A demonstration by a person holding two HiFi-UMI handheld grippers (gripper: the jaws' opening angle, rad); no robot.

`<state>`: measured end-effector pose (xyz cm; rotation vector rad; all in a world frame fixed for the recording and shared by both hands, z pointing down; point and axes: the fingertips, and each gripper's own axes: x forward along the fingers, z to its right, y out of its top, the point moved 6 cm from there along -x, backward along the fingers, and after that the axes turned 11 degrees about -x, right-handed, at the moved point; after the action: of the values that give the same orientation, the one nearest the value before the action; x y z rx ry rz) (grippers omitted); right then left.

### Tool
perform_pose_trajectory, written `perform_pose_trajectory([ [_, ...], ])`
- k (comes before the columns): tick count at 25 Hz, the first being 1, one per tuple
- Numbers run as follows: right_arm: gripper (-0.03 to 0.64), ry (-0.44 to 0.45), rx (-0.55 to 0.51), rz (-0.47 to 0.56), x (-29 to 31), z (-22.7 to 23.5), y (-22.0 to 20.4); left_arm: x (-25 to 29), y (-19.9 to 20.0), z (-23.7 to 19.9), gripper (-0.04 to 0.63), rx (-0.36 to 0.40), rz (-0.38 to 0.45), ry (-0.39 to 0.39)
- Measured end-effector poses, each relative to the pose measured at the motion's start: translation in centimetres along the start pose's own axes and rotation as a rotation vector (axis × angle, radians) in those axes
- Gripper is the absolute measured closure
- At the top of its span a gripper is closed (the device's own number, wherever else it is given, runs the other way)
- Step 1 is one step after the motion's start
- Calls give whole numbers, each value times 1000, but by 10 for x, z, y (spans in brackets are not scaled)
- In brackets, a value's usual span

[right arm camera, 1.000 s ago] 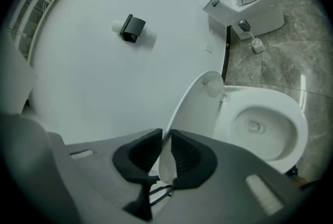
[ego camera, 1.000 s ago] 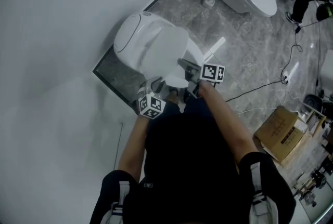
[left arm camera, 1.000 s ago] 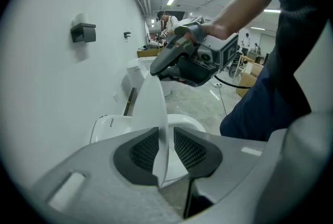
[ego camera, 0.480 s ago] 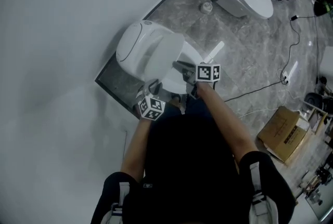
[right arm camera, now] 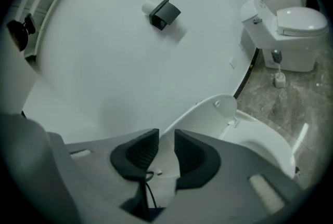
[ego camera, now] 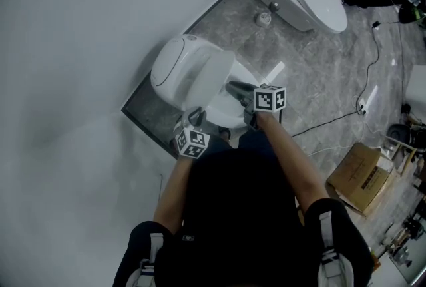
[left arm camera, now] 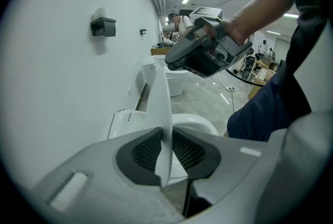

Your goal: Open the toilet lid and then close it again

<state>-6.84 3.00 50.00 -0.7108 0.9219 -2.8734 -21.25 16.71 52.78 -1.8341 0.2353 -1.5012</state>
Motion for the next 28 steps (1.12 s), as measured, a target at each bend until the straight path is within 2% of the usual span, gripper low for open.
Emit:
perform_pose_trajectory([
  [7, 517, -35, -244, -138, -10, 2, -6, -3, 4, -13, 528, -43, 19, 35],
  [12, 517, -9, -406, -250, -5, 0, -8, -5, 4, -23, 534, -77, 33, 75],
  [18, 517, 4, -478, -296, -6, 6, -3, -6, 4, -44, 539, -162, 42, 132],
  [24, 517, -7, -441, -293, -25, 22, -3, -6, 4, -67, 545, -243, 54, 188],
  [28, 517, -36, -410, -297, -44, 35, -9, -8, 7, -82, 547, -262, 62, 202],
])
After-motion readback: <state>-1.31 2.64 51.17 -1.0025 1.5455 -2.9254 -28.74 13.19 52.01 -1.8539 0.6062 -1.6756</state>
